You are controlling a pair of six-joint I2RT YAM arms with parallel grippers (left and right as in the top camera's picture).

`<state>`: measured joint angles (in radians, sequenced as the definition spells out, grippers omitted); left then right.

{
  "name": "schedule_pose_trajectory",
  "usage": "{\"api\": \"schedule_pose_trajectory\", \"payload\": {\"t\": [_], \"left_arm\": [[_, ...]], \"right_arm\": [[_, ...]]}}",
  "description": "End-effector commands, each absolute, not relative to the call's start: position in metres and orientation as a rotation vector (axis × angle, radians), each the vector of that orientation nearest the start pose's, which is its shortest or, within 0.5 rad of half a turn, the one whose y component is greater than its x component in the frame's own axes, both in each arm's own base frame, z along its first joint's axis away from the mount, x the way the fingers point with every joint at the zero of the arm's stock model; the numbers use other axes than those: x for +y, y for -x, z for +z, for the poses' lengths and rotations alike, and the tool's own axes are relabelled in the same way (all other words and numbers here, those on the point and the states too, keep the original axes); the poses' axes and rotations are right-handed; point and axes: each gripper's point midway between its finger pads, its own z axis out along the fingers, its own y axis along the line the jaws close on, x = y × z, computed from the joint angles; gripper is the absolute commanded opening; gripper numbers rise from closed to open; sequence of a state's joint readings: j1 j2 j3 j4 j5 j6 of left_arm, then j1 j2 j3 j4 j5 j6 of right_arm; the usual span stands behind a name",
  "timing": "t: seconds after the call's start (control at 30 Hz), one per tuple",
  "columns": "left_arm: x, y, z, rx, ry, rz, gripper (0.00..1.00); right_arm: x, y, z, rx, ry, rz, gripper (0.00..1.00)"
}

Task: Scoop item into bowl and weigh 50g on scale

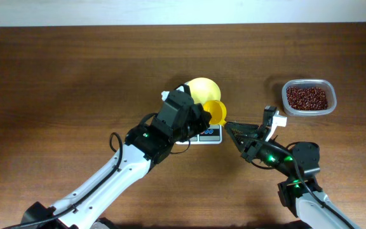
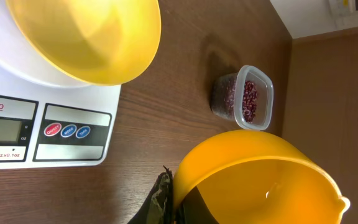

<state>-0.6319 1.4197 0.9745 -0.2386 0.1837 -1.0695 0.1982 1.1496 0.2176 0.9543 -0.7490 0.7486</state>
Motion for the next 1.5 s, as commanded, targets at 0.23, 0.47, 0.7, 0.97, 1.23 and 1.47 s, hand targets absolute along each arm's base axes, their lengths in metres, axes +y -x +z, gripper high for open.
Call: {"api": "schedule_pose_trajectory", "payload": {"t": [0.23, 0.47, 0.7, 0.97, 1.23, 1.47], "left_arm": [[-0.278, -0.314, 0.175, 2.460, 0.369, -1.056, 0.00], [-0.277, -0.314, 0.175, 2.458, 0.371, -1.053, 0.11], [-0.277, -0.323, 0.182, 2.407, 0.351, -1.043, 0.33], [-0.287, -0.339, 0.217, 2.212, 0.031, -1.015, 0.71], [-0.231, -0.375, 0.212, 2.204, 0.107, -0.932, 0.97], [-0.214, -0.373, 0.231, 2.082, -0.306, -0.687, 0.99]], "right_arm": [[0.175, -0.281, 0.205, 1.682, 0.187, 1.281, 0.04], [0.175, -0.281, 0.205, 1.682, 0.187, 1.281, 0.04], [0.166, -0.292, 0.205, 1.670, 0.121, 1.221, 0.04], [0.141, -0.316, 0.200, 1.653, -0.010, 1.029, 0.04], [0.134, -0.331, 0.224, 1.582, 0.029, 0.911, 0.04], [0.129, -0.366, 0.262, 1.624, 0.056, 0.752, 0.04]]}}
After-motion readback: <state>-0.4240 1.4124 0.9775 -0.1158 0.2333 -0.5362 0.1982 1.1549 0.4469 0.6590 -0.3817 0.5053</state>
